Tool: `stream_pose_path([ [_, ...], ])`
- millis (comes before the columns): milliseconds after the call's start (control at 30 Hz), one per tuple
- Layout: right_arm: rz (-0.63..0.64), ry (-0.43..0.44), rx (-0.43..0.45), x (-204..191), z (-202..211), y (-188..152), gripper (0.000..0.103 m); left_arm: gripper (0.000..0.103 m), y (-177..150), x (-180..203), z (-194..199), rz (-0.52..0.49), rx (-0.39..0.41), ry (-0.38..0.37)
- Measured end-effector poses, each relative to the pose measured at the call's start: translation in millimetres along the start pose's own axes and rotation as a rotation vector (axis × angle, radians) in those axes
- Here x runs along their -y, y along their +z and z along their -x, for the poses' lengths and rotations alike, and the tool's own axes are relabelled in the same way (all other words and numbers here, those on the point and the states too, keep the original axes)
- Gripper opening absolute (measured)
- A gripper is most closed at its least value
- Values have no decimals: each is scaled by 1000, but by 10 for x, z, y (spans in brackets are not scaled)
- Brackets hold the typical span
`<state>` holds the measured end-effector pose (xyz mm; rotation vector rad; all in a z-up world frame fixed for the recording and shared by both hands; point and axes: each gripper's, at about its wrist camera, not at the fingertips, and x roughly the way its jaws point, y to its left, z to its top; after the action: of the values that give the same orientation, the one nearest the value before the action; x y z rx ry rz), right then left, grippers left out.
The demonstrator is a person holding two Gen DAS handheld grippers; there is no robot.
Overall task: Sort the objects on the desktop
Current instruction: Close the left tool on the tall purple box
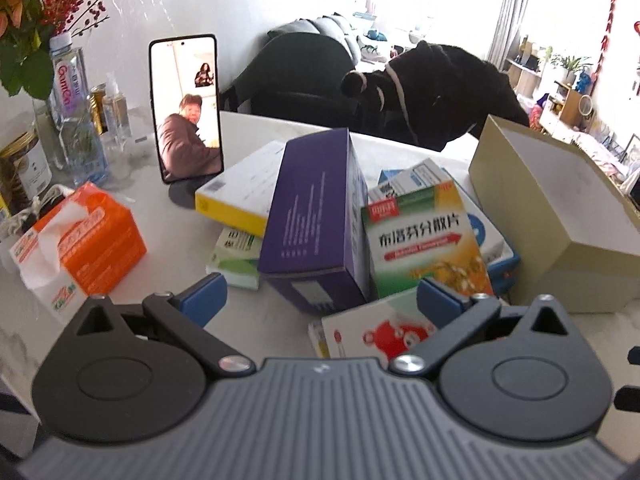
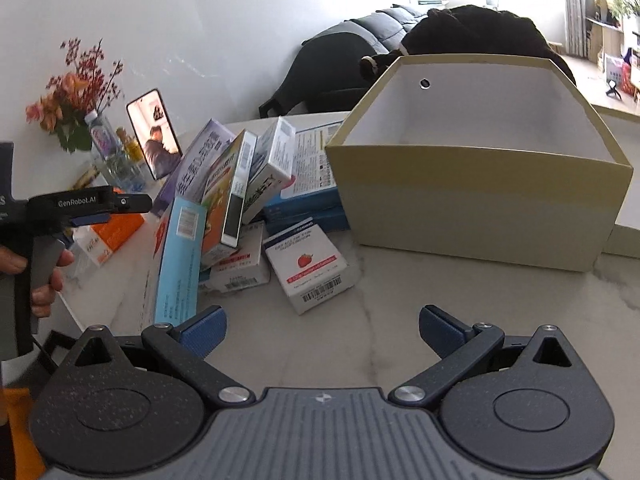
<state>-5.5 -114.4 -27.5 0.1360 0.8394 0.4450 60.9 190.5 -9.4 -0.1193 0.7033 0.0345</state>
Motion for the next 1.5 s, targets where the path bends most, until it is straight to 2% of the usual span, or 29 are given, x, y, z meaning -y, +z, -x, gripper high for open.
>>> stream_pose_path([
  [500, -42, 5, 9, 134, -24, 134, 103, 103, 113, -51, -343, -2, 45, -31],
  [800, -56, 6, -3, 180, -66, 165, 103, 88, 143, -111, -497, 22, 36, -73],
  [1033, -57, -1, 1, 176, -45, 173, 103, 78, 123, -124, -529, -2, 52, -45],
  [1200, -57, -1, 2, 154, -29, 176, 103, 81, 106, -170, -556, -10, 46, -41],
  [1333, -48, 2, 3, 115, -14, 174, 103, 88, 84, -241, -628, 21, 17, -63],
  [1400, -46, 3, 4, 101, -1, 174, 103, 88, 69, -267, -655, 35, 12, -73],
  [1500, -46, -1, 6, 92, 16, 181, 103, 80, 47, -322, -683, 70, 5, -109],
])
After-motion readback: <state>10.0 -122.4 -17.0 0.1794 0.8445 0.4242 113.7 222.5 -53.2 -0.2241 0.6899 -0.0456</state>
